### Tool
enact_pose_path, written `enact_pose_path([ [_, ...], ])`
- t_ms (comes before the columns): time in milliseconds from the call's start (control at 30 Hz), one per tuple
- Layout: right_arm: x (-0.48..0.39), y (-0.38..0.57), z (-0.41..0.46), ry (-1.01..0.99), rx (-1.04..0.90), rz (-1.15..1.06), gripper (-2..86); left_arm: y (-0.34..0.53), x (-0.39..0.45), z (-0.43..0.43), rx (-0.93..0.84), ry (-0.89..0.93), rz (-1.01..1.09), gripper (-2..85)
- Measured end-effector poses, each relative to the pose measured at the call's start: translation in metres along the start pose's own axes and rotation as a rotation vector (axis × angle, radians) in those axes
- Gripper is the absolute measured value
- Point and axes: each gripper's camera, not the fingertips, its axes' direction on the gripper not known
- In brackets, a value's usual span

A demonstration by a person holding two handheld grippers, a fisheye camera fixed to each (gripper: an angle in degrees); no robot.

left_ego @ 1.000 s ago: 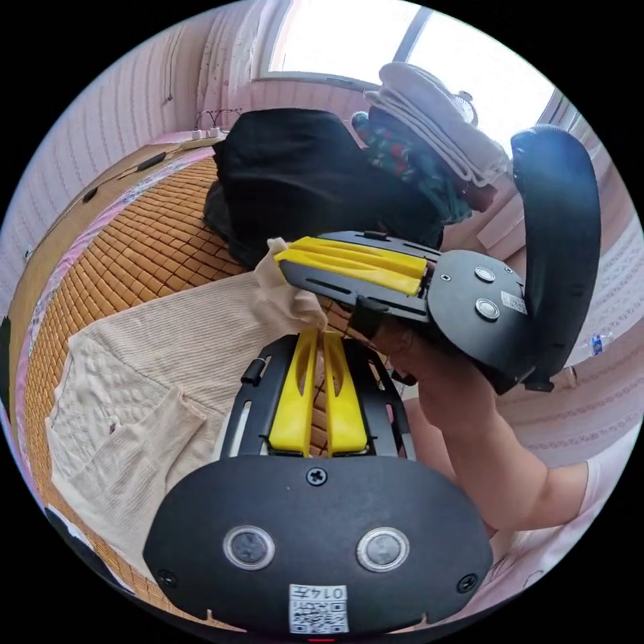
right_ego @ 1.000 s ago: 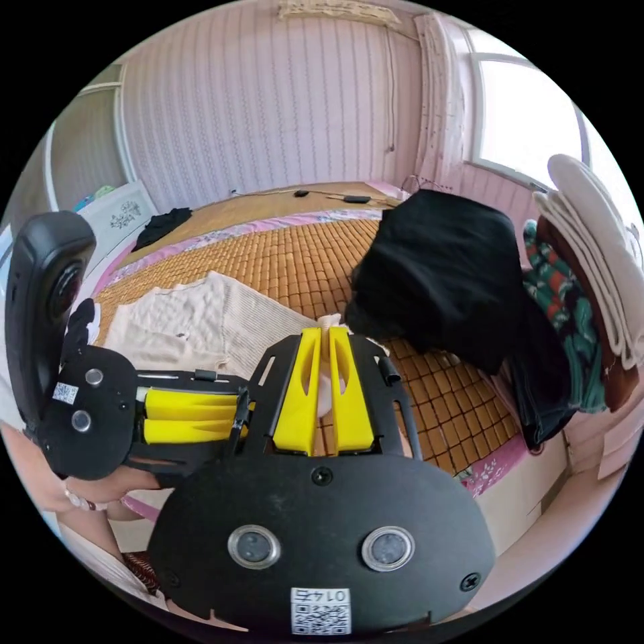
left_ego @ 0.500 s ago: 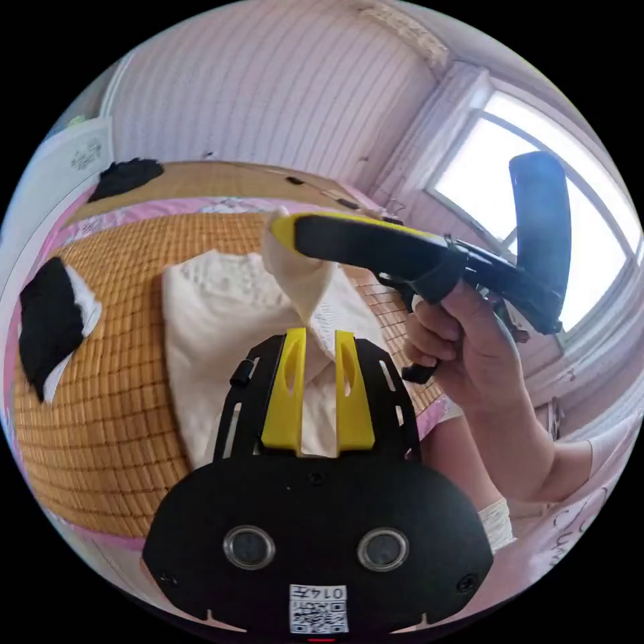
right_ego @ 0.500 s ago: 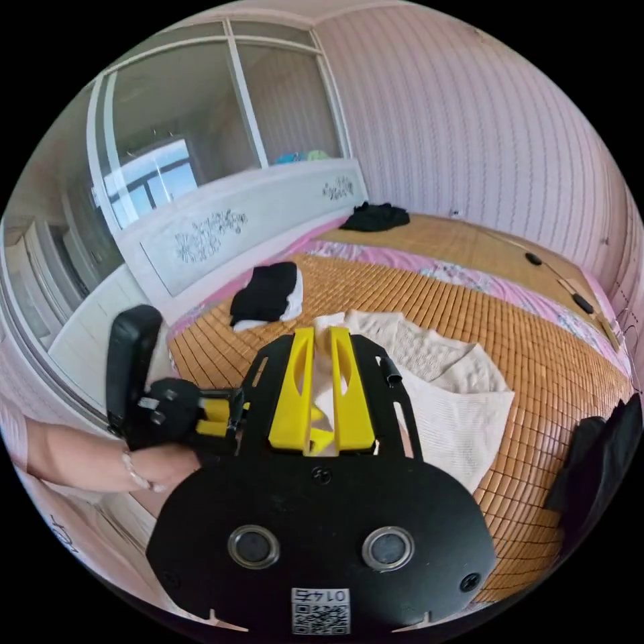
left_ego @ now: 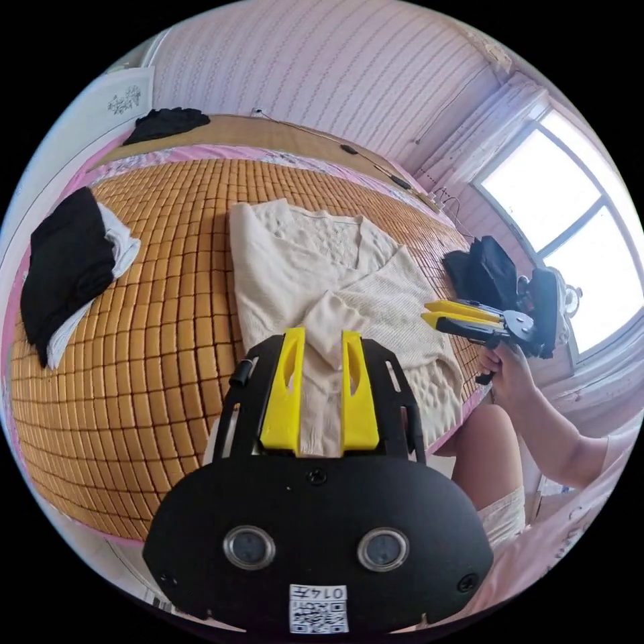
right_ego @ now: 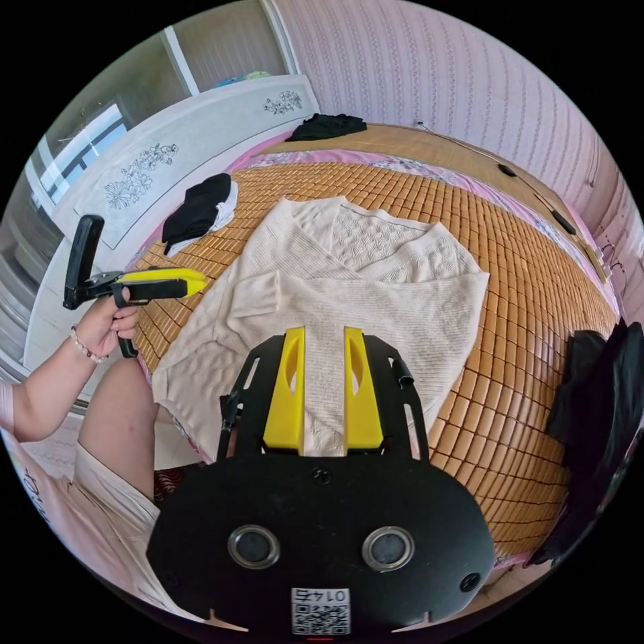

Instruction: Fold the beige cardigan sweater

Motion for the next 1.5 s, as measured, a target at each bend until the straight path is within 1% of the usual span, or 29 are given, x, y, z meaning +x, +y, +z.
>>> enact_pose_path([
  [33,-0.002,-0.003,0.002,0.001,-0.005,-0.006,9.2,-0.005,0.006,0.006,-0.007,-0.019,0.025,9.7],
  [67,-0.007,-0.009,0.008,-0.004,-0.018,-0.015,9.3,-0.012,0.017,0.021,-0.045,-0.075,0.078,10.5],
  [167,-0.015,-0.02,0.019,-0.008,-0.039,-0.041,9.5,-0.016,0.024,0.067,-0.214,-0.222,0.151,10.3],
  [200,-0.016,-0.023,0.021,0.007,-0.05,-0.052,9.6,-0.012,0.025,0.059,-0.16,-0.249,0.182,8.6],
  [300,-0.009,-0.024,0.022,0.038,-0.063,-0.077,9.8,0.001,0.01,0.03,-0.125,-0.273,0.172,3.6],
  [333,-0.007,-0.023,0.021,0.043,-0.065,-0.077,9.9,0.006,0.004,0.022,-0.116,-0.277,0.159,3.5],
  [500,0.021,-0.019,0.016,0.107,-0.081,-0.054,10.1,0.049,-0.051,-0.028,-0.086,-0.199,0.013,3.5],
  [600,0.038,-0.024,0.015,0.115,-0.091,-0.015,10.2,0.048,-0.063,-0.046,-0.036,-0.13,-0.022,4.7],
  [733,0.059,-0.036,0.016,0.131,-0.091,0.042,10.4,0.032,-0.075,-0.049,0.007,-0.033,-0.051,6.4],
  [767,0.067,-0.04,0.019,0.14,-0.098,0.065,10.5,0.026,-0.076,-0.043,-0.02,-0.05,-0.046,6.8],
  [833,0.079,-0.046,0.024,0.139,-0.106,0.098,10.6,0.02,-0.077,-0.023,-0.099,-0.14,-0.017,7.6],
  [900,0.096,-0.049,0.035,0.132,-0.136,0.143,10.7,0.02,-0.079,0.011,-0.253,-0.25,0.039,8.1],
  [967,0.106,-0.048,0.045,0.103,-0.178,0.148,10.8,0.022,-0.076,0.008,-0.212,-0.281,0.104,7.1],
  [1033,0.112,-0.048,0.048,0.09,-0.185,0.13,10.7,0.021,-0.078,0.006,-0.222,-0.258,0.14,5.0],
  [1133,0.119,-0.05,0.043,0.078,-0.193,0.087,10.6,0.019,-0.094,-0.001,-0.218,-0.197,0.121,3.9],
  [1233,0.133,-0.055,0.033,0.137,-0.143,0.063,10.6,0.011,-0.123,-0.015,-0.245,-0.079,0.079,3.7],
  [1300,0.156,-0.062,0.027,0.186,-0.099,0.093,10.8,0.002,-0.153,-0.034,-0.18,-0.053,0.02,3.3],
  [1367,0.178,-0.07,0.028,0.191,-0.085,0.14,11.5,-0.008,-0.174,-0.044,-0.134,-0.057,-0.013,3.3],
  [1500,0.225,-0.09,0.041,0.209,-0.094,0.228,13.6,-0.054,-0.209,-0.041,-0.066,-0.023,-0.067,6.2],
])
